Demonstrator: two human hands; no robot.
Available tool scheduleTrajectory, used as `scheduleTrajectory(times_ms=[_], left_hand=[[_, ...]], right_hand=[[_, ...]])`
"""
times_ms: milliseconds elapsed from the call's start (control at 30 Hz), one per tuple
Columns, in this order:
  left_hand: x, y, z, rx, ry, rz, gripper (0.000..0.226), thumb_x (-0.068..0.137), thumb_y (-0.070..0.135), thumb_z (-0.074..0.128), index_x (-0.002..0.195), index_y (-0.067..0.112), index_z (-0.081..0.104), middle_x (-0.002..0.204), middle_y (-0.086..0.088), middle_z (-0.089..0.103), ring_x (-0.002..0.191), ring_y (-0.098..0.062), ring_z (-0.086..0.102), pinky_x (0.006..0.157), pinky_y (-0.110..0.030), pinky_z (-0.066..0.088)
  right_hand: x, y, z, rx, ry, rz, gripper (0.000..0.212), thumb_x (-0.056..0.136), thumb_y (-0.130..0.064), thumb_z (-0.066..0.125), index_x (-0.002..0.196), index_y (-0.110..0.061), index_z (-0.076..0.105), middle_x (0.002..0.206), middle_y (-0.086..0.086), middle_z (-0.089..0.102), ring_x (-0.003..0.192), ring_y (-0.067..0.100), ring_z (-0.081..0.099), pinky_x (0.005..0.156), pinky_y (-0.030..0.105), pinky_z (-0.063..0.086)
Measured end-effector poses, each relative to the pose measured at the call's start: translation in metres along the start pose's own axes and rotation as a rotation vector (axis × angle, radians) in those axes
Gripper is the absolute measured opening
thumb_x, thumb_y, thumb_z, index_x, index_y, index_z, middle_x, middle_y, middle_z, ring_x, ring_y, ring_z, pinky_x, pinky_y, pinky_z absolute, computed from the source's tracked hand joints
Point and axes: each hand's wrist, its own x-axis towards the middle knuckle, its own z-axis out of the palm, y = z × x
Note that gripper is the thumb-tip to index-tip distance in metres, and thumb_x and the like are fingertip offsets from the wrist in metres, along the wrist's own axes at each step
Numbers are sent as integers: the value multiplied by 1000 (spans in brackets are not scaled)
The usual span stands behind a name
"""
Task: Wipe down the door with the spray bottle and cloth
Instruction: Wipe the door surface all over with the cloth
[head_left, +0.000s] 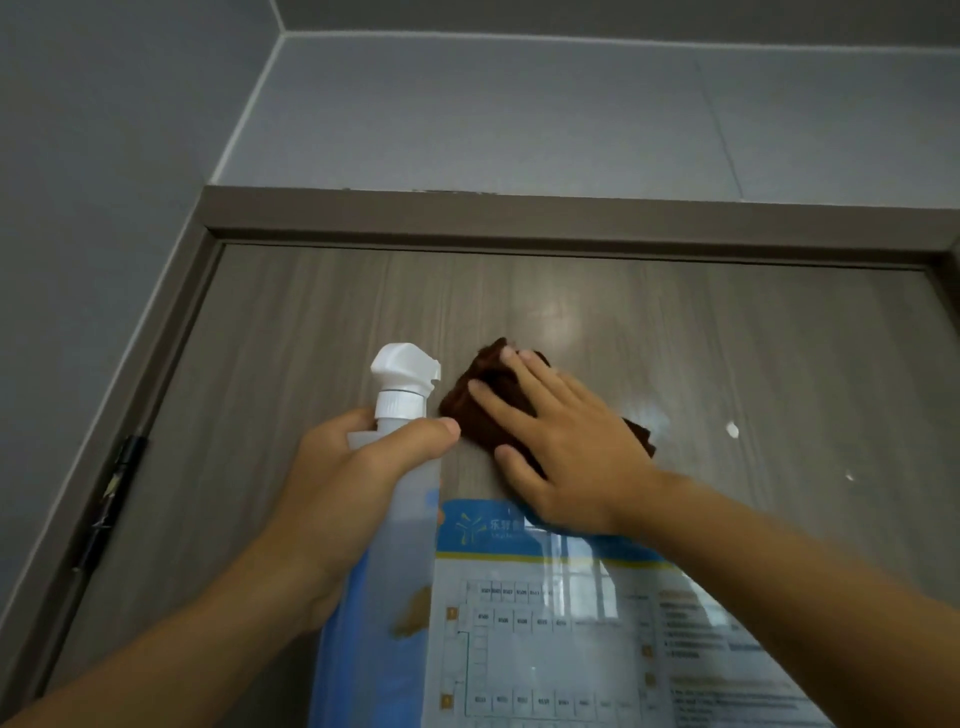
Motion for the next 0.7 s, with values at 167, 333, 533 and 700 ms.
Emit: scheduleTrajectory(times_ms=[167, 333, 533, 700], left_hand=[[-4, 4, -2, 13, -21, 8, 41, 82, 32, 80, 99, -3, 67, 86, -32, 69, 61, -27, 69, 55, -35, 58], [-5, 10, -4, 55, -29, 16, 43, 83, 34, 79, 101, -3, 67, 93, -35, 67, 65, -29, 68, 61, -39, 57], [0, 19, 1, 19, 2, 33, 41, 81, 34, 81, 95, -3, 68, 79, -22, 67, 70, -31, 65, 66, -42, 54], [2, 18, 7, 27, -34, 29, 23, 84, 31, 81, 82, 11, 70, 74, -17, 70, 62, -28, 68, 56, -35, 55]], right_hand=[[-26, 28, -6, -52, -25, 137, 71, 99, -55, 15, 165, -30, 1, 172, 8, -11, 158, 23, -8, 124, 35, -8], [14, 42, -10, 100, 68, 488, 67, 107, -48, 25, 165, -24, 1, 171, 14, -10, 158, 30, -7, 127, 45, 0], [40, 1, -2, 120, 121, 338, 63, 107, -51, 21, 165, -30, 7, 172, 12, -6, 158, 28, -7, 129, 47, 3], [-16, -7, 6, 81, -8, -31, 63, 103, -51, 26, 163, -36, 18, 173, 3, 0, 159, 19, -6, 127, 36, 3]])
